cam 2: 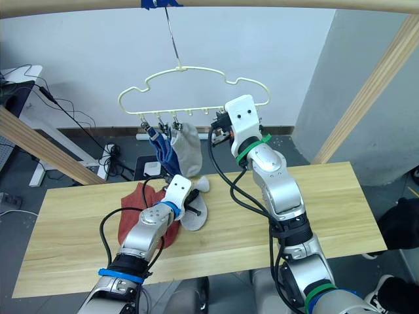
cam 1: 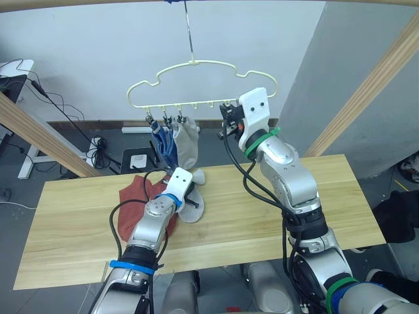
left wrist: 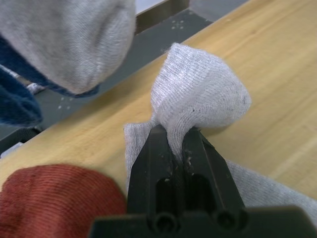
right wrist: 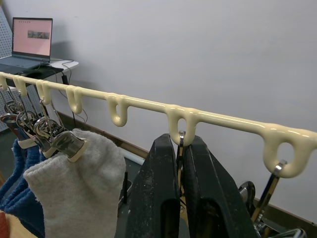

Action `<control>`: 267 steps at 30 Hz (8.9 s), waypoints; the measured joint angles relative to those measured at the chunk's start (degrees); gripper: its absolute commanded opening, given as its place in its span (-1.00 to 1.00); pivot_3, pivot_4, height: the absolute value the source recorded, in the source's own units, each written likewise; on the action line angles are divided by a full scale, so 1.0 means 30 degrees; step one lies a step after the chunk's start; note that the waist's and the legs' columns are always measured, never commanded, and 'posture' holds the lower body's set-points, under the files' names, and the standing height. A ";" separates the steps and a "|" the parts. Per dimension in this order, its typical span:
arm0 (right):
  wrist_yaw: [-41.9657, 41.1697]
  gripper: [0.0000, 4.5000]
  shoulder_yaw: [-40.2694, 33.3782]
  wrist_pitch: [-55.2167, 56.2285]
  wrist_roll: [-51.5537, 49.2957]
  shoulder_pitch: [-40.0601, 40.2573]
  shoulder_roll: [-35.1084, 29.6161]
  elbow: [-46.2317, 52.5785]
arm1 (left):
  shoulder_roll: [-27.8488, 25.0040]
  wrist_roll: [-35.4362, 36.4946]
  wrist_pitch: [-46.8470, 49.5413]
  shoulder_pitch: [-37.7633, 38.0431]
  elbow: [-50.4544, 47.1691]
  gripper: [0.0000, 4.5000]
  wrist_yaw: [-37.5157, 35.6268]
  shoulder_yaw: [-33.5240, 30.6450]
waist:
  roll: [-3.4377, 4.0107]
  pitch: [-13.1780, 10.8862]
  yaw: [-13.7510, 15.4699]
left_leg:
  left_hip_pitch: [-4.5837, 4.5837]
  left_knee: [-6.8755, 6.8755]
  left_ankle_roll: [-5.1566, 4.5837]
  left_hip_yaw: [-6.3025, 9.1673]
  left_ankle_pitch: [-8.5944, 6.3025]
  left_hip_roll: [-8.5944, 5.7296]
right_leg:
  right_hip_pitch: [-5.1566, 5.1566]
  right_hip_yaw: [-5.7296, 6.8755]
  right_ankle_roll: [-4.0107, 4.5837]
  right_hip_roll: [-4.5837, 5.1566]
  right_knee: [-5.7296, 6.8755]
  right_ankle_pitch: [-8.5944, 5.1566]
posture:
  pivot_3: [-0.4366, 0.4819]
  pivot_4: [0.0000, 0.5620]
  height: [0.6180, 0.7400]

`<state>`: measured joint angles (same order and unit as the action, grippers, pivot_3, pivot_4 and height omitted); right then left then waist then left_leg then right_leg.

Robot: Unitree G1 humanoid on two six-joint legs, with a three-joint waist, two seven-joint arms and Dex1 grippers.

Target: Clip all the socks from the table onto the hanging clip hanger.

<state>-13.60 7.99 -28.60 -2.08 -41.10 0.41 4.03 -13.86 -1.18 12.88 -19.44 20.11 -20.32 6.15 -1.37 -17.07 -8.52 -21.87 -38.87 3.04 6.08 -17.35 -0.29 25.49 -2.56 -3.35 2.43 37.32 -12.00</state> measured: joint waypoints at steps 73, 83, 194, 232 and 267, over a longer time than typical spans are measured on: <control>-0.0539 0.02 0.0419 -0.1537 -0.1484 0.0916 -0.0414 0.2321 | 0.2913 0.3914 -0.4714 -0.2027 -0.4358 -1.00 -0.1314 -0.0714 | -0.0001 -0.0002 -0.0313 | -0.0042 0.0005 -0.0004 -0.0014 -0.0001 -0.0027 | 0.0007 0.0006 -0.0008 0.0034 -0.0044 0.0004 | -0.55 0.01 1.00; -0.1972 0.04 0.0369 -0.4527 -0.3162 0.3006 -0.2489 0.6962 | 0.2331 0.3873 -0.4437 -0.2037 -0.4340 -0.31 -0.1889 -0.0632 | -0.0001 -0.0002 -0.0316 | -0.0038 0.0003 -0.0005 -0.0002 0.0000 -0.0015 | -0.0003 0.0010 -0.0012 0.0010 -0.0047 0.0001 | -0.58 0.03 1.00; -0.0019 -1.00 -0.0225 -0.1345 -0.1104 -0.0638 -0.2087 0.0121 | -0.1291 0.4031 0.1610 0.3183 -0.5594 0.98 0.0022 -0.3726 | 0.0002 -0.0006 -0.0270 | -0.0027 0.0009 -0.0007 0.0005 0.0000 -0.0001 | 0.0001 0.0003 -0.0008 -0.0002 -0.0043 0.0003 | -0.50 0.04 1.00; -0.0009 -1.00 -0.0044 -0.1513 -0.1212 -0.0630 -0.1916 0.0130 | -0.2547 0.0181 -0.0945 0.3134 -0.2048 -0.99 0.1440 -0.1878 | 0.0004 -0.0005 -0.0295 | -0.0016 0.0014 -0.0005 0.0002 0.0000 -0.0005 | 0.0003 0.0005 -0.0007 0.0013 -0.0038 0.0004 | -0.54 0.04 1.00; 0.0019 -1.00 -0.0013 -0.1961 -0.1214 -0.0590 -0.1897 0.0634 | 0.2099 -0.2888 -1.0156 -0.1826 -0.1943 -0.99 -0.0127 0.3168 | 0.0005 -0.0007 -0.0345 | -0.0061 -0.0004 -0.0018 -0.0024 0.0002 -0.0054 | 0.0002 0.0020 -0.0045 0.0075 -0.0071 0.0022 | -0.58 0.03 1.00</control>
<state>-13.55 7.95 -34.48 -5.72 -42.87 -5.28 5.93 -7.56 -9.84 -17.59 -24.92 14.28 -20.71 15.65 -1.35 -17.09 -9.56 -22.05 -38.88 2.99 6.01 -17.34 -0.46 25.50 -2.50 -3.49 2.65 37.11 -11.93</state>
